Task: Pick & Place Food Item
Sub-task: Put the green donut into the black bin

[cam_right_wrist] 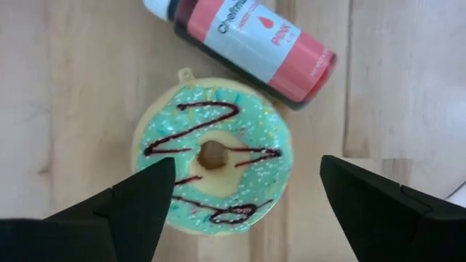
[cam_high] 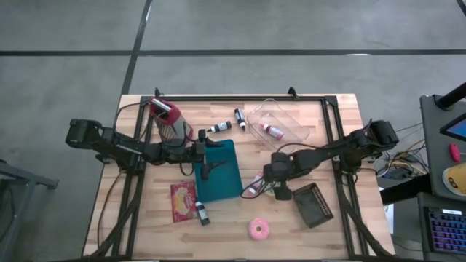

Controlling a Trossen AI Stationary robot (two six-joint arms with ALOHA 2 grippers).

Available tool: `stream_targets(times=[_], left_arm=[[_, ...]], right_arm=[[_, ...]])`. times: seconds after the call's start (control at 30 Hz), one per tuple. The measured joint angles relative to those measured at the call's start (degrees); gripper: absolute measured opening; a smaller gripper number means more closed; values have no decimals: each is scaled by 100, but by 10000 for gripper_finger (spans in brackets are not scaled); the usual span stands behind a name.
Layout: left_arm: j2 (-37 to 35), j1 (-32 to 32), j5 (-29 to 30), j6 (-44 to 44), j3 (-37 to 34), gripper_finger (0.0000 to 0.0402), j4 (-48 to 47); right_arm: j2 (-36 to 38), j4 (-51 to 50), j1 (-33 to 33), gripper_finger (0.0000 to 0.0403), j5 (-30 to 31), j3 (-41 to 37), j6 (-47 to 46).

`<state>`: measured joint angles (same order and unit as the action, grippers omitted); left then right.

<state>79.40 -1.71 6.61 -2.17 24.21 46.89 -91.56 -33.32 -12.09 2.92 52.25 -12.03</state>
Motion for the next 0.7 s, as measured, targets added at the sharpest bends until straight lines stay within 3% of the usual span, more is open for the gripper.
stream_targets(times=[0.53, 0.7], left_arm=[[0, 1, 0, 0, -2, 305, -2], [0, 0, 0, 0, -2, 305, -2]], right_arm=[[-441, 243, 41, 325, 17, 4, 215], [-441, 242, 37, 304, 21, 4, 216]])
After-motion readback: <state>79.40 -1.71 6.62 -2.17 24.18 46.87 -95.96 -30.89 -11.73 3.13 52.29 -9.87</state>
